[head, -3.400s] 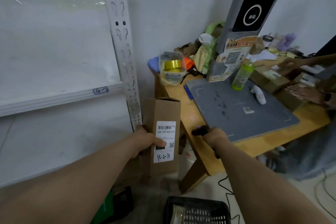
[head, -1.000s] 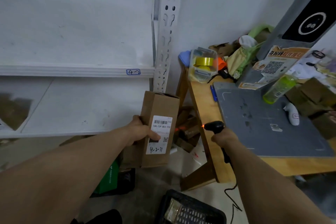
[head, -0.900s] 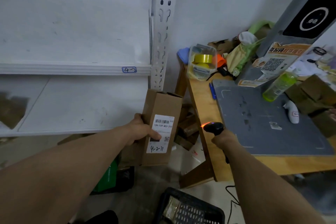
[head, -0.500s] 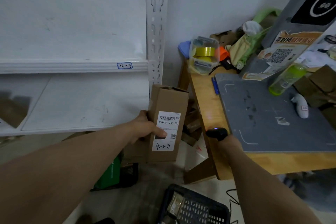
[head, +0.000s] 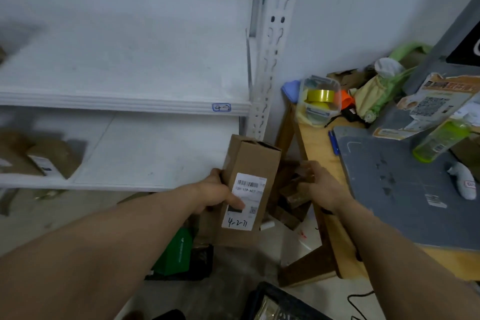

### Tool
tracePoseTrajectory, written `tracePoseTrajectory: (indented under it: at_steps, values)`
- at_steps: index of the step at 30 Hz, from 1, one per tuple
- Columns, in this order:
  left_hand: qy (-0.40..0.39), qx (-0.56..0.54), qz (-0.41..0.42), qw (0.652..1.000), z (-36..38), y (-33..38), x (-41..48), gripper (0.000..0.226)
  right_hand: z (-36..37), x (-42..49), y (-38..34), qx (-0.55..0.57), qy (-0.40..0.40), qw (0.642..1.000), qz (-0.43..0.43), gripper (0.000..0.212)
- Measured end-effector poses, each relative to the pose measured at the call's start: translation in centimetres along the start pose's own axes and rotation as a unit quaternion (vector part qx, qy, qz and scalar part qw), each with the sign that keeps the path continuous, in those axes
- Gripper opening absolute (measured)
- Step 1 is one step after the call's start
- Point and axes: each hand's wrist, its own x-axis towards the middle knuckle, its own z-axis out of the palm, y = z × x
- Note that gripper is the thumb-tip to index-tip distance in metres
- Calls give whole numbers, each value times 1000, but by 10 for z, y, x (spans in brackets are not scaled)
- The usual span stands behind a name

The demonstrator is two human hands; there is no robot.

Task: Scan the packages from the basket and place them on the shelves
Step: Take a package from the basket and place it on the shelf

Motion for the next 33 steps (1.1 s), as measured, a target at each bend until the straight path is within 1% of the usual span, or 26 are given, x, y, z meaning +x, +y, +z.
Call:
tracePoseTrajectory:
  at_steps: [1, 2, 3, 5, 8, 10, 12, 15, 17, 19, 22, 24, 26, 27, 30, 33]
  values:
    - [-8, 5, -2, 1000, -11, -5, -7, 110, 3, -1, -24, 76, -49, 996, -7, 68]
    - [-14, 11, -4, 1000, -23, -10, -15, 114, 9, -1, -48, 123, -85, 989, -14, 69]
    - [-18, 17, -7, 1000, -36, -16, -22, 115, 17, -1, -71, 137, -112, 984, -27, 71]
    - [-16, 25, -15, 999, -64, -31, -35, 111, 38, 1, -114, 121, -166, 977, -54, 74]
    - [-1, 8, -23, 1000, -110, -57, -51, 109, 78, 4, -169, 59, -234, 966, -96, 76]
    - [7, -6, -25, 1000, -143, -74, -62, 107, 105, 8, -198, 25, -255, 960, -116, 82]
    - [6, -12, -26, 1000, -177, -91, -74, 110, 133, 9, -224, 12, -277, 954, -117, 87]
    - [24, -9, -43, 999, -226, -125, -76, 112, 181, 7, -258, -14, -300, 948, -109, 82]
    - [45, -4, -43, 998, -256, -146, -75, 119, 217, 9, -281, -34, -295, 949, -105, 78]
    - [74, -14, -31, 997, -286, -158, -80, 115, 255, 16, -307, -51, -272, 955, -104, 80]
    - [102, -38, -36, 993, -343, -176, -76, 91, 316, 31, -350, -103, -215, 964, -117, 90]
    - [141, -32, -47, 988, -385, -192, -69, 69, 355, 43, -378, -156, -177, 963, -134, 97]
    - [183, -34, -64, 980, -425, -209, -63, 46, 389, 54, -402, -189, -147, 960, -143, 96]
    - [191, -41, -72, 978, -444, -217, -61, 38, 405, 62, -412, -195, -136, 960, -145, 95]
    - [220, -20, -78, 972, -497, -244, -52, 25, 448, 87, -437, -184, -109, 968, -129, 84]
    - [237, 2, -75, 969, -540, -265, -38, 28, 483, 111, -454, -169, -94, 975, -108, 77]
